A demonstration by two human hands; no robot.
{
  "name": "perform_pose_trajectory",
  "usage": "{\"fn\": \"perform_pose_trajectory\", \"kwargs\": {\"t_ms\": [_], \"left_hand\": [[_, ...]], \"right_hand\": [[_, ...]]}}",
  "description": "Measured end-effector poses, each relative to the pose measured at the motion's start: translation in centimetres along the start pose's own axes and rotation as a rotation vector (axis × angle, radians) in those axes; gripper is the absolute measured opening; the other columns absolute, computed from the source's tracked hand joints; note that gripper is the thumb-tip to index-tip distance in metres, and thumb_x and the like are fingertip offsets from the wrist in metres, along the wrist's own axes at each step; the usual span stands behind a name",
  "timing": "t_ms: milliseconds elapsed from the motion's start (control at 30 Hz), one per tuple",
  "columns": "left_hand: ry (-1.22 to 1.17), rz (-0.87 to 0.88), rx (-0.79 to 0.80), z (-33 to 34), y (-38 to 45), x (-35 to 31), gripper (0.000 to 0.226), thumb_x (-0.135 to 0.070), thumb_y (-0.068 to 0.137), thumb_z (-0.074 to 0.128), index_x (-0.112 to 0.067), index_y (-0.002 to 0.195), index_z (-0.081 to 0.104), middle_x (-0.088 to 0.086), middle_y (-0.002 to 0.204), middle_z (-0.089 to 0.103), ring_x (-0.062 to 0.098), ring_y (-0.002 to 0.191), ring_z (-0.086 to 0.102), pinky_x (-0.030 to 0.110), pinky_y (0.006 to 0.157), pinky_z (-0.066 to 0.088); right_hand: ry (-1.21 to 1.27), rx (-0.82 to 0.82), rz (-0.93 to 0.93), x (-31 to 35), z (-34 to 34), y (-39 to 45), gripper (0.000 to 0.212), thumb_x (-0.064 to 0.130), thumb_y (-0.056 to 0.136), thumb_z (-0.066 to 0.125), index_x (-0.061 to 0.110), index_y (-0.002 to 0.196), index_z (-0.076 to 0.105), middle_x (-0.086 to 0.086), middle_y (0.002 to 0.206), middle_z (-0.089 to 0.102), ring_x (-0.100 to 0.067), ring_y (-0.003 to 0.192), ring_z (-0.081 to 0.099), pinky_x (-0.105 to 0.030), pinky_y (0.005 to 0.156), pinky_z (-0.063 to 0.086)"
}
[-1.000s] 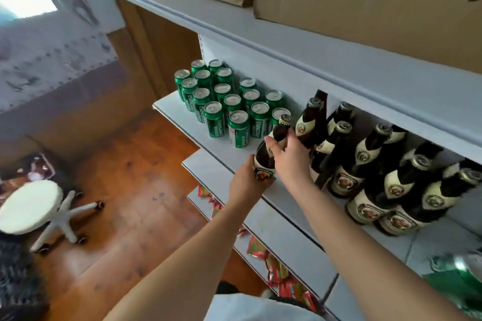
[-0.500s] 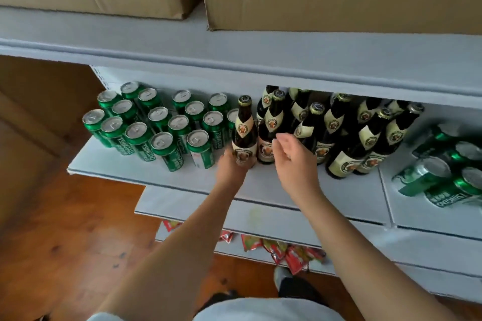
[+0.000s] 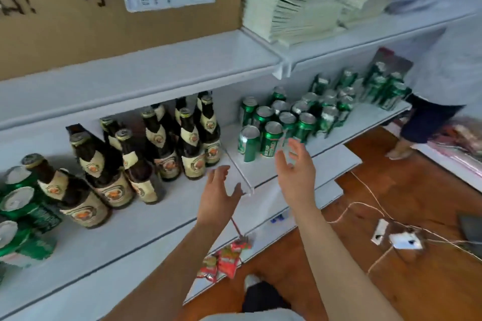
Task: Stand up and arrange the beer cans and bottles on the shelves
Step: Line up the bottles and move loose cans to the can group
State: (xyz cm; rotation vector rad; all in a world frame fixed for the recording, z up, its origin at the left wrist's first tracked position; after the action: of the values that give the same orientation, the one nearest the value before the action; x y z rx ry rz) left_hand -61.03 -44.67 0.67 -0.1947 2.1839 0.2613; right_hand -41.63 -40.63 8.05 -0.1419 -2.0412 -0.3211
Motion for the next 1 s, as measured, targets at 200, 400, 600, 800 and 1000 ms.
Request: {"fn": "perform_pose_trajectory", "kwargs": {"t_ms": [200, 400, 600, 800, 1000], "left_hand": [[-0.004, -0.207, 0.036, 6.4, 8.3, -1.1, 0.079, -0.033, 0.082, 0.074, -0.013, 0.145, 0.031, 0.010, 0.143, 0.043, 0.025, 0.131, 0.043, 0.041, 0.106, 0.041], [0.074, -0.305, -0.092, 9.5, 12.8, 0.0, 0.074, -0.037, 0.086, 0.069, -0.025, 0.147, 0.027, 0.009, 0.136, 0.052, 0.029, 0.114, 0.060, 0.044, 0.094, 0.050], [0.209, -0.557, -0.083, 10.7, 12.9, 1.4, 0.066, -0.029, 0.088, 0.067, -0.011, 0.143, 0.035, 0.014, 0.132, 0.054, 0.030, 0.116, 0.056, 0.040, 0.094, 0.047], [0.249, -0.317, -0.030, 13.9, 8.7, -4.7, 0.074, -0.032, 0.077, 0.078, -0.019, 0.139, 0.039, 0.004, 0.127, 0.047, 0.016, 0.112, 0.054, 0.032, 0.093, 0.048], [-0.163, -0.204, -0.103, 14.6, 9.4, -9.2, 0.058, -0.031, 0.071, 0.083, -0.028, 0.121, 0.054, -0.013, 0.106, 0.067, 0.003, 0.094, 0.063, 0.022, 0.081, 0.053]], "right_hand": [[-0.101, 0.069, 0.012, -6.2, -1.8, 7.0, 0.064, 0.024, 0.090, 0.065, 0.016, 0.146, 0.035, -0.008, 0.144, 0.039, -0.023, 0.130, 0.044, -0.042, 0.107, 0.042], [-0.454, 0.330, -0.363, -6.6, 4.5, 13.6, 0.085, 0.036, 0.086, 0.069, 0.027, 0.154, 0.018, -0.005, 0.149, 0.031, -0.024, 0.127, 0.047, -0.036, 0.087, 0.052], [-0.559, 0.416, -0.512, -8.0, 6.9, 15.5, 0.081, 0.038, 0.079, 0.077, 0.019, 0.144, 0.034, -0.007, 0.143, 0.041, -0.024, 0.102, 0.064, -0.033, 0.071, 0.055], [-0.386, 0.597, -0.516, -8.2, 4.7, 15.9, 0.073, 0.047, 0.072, 0.080, 0.020, 0.125, 0.038, -0.001, 0.113, 0.059, -0.022, 0.092, 0.063, -0.031, 0.067, 0.048], [0.084, 0.752, -0.280, -7.3, 0.0, 17.2, 0.061, 0.045, 0.075, 0.078, 0.023, 0.123, 0.046, 0.013, 0.107, 0.063, -0.004, 0.082, 0.063, -0.019, 0.071, 0.052]]}}
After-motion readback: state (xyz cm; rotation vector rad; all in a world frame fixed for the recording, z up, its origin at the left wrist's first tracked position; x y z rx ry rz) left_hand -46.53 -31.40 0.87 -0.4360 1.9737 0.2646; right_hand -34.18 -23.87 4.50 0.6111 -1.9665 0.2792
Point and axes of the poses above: each hand's wrist, its own y-axis towards the middle knuckle, its own z-axis out of the palm, x = y × z, the point moved 7 cm from there along y, towards the middle knuckle
